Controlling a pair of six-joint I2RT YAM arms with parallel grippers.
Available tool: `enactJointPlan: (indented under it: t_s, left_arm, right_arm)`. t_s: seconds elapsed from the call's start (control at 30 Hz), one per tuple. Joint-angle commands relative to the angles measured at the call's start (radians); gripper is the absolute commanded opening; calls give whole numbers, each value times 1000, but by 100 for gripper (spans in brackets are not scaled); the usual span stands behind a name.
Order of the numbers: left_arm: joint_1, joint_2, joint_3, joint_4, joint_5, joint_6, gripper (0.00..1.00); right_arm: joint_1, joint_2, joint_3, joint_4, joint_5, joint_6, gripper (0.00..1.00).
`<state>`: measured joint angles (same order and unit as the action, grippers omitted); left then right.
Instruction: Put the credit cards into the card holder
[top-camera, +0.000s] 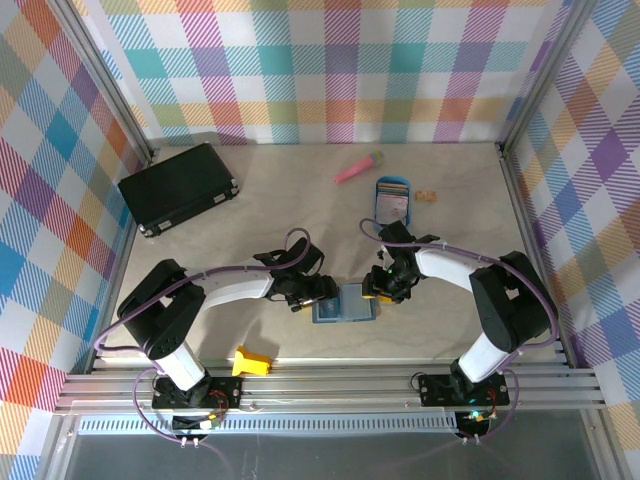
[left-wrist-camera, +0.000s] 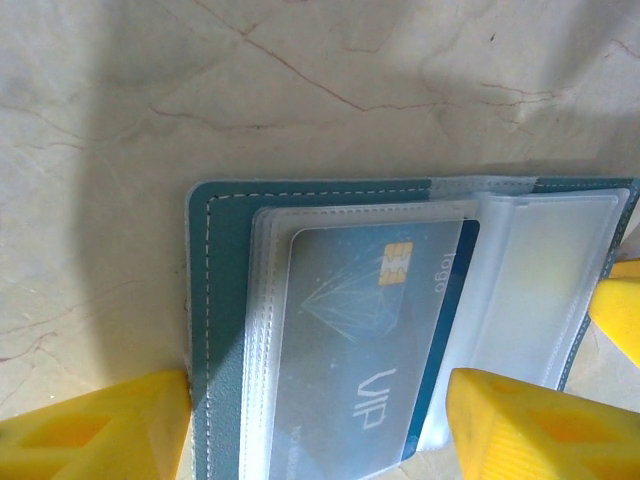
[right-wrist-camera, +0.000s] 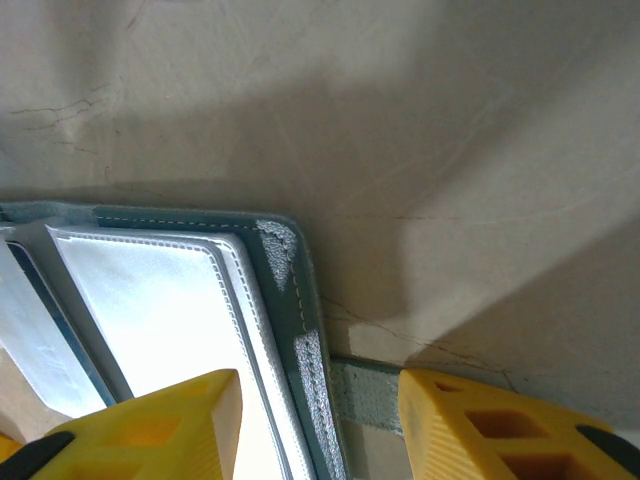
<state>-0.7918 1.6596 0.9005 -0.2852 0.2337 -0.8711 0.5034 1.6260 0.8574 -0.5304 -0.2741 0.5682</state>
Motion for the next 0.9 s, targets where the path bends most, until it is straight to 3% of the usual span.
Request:
enactJointPlan:
  t_s: [0.0, 0.5, 0.87]
  left_arm:
    - [-19, 13, 10, -2, 28, -3, 68]
    - [-19, -86, -31, 179, 88, 10, 68]
    - [-19, -97, -53, 287, 142, -59, 69]
  right_arm:
    - [13, 59, -52, 37, -10, 3, 46]
    - [5, 66, -72, 80, -69, 18, 45]
    - [-1, 46, -75, 84, -74, 27, 45]
